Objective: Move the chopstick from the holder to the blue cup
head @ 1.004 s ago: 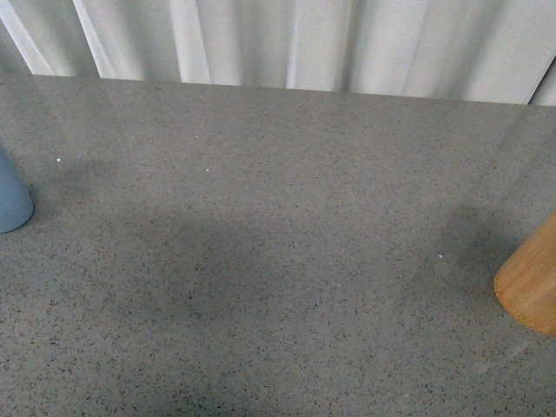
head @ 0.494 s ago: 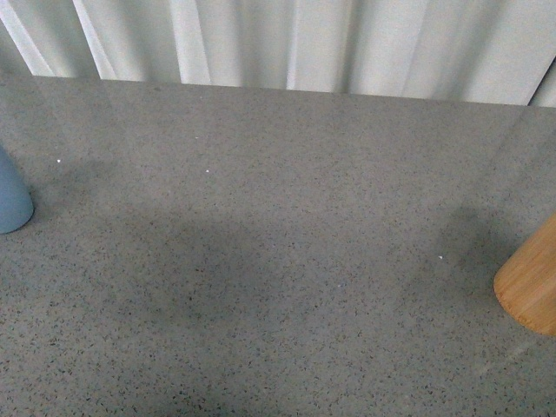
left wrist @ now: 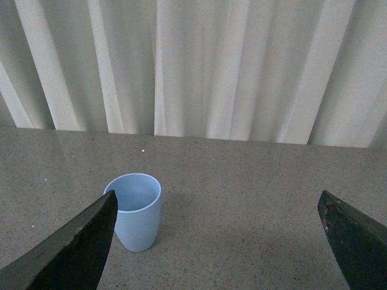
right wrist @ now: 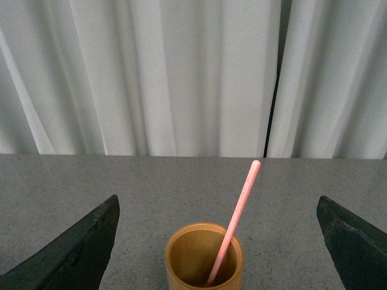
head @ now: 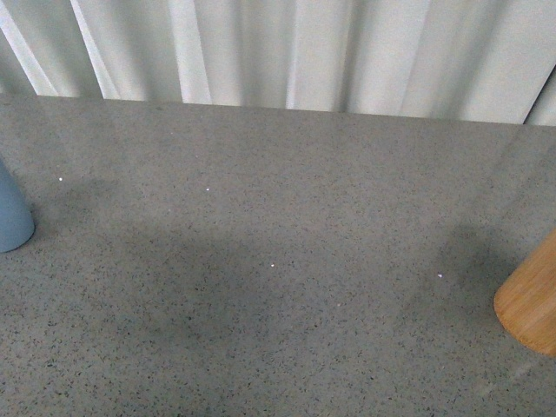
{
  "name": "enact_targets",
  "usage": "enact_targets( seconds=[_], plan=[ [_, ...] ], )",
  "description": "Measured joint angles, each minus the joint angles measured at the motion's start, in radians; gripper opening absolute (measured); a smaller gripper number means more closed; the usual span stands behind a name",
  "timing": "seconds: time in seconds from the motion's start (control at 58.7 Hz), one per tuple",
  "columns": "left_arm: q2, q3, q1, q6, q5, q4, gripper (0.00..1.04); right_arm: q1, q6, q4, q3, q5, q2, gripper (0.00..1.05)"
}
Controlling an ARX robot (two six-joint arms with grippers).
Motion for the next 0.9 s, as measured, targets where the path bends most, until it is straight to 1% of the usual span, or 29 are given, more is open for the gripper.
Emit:
enact_targets(
  seconds=[0.426,0.443,0.46,0.494,0.511,0.545,0.613,0.732,0.817,0.902],
  plan=[
    [0.0,0.0,0.0,0.0,0.0,0.0,0.98,0.0,0.0,0.0,0.0,0.0,0.0,0.95],
    [0.002,0.001,-0.002,-0.005,-0.006,-0.002,0.98,0.0,0.0,0.0,0.0,0.0,0.0,0.95],
    [0.021,0.01,-0.012,-0.029,-0.042,-0.031,0.98,0.0,0.0,0.0,0.0,0.0,0.0,0.95],
    [0.093,0.058,-0.022,-0.09,-0.137,-0.148,0.98,0.0,0.0,0.0,0.0,0.0,0.0,0.95],
    [0.148,0.085,-0.018,-0.115,-0.163,-0.192,0.98,0.0,0.0,0.0,0.0,0.0,0.0,0.95],
    [0.242,0.12,-0.001,-0.162,-0.175,-0.218,0.98,0.0,0.0,0.0,0.0,0.0,0.0,0.95],
    [0.476,0.196,0.058,-0.203,-0.129,-0.174,0.98,0.0,0.0,0.0,0.0,-0.001,0.0,0.95],
    [0.75,0.349,0.106,-0.186,-0.058,-0.155,0.98,0.0,0.0,0.0,0.0,0.0,0.0,0.95],
    [0.932,0.494,0.133,-0.123,0.009,-0.216,0.98,0.0,0.0,0.0,0.0,0.0,0.0,0.95],
    [1.094,0.633,0.162,-0.048,0.043,-0.293,0.98,0.0,0.0,0.0,0.0,0.0,0.0,0.95]
  ],
)
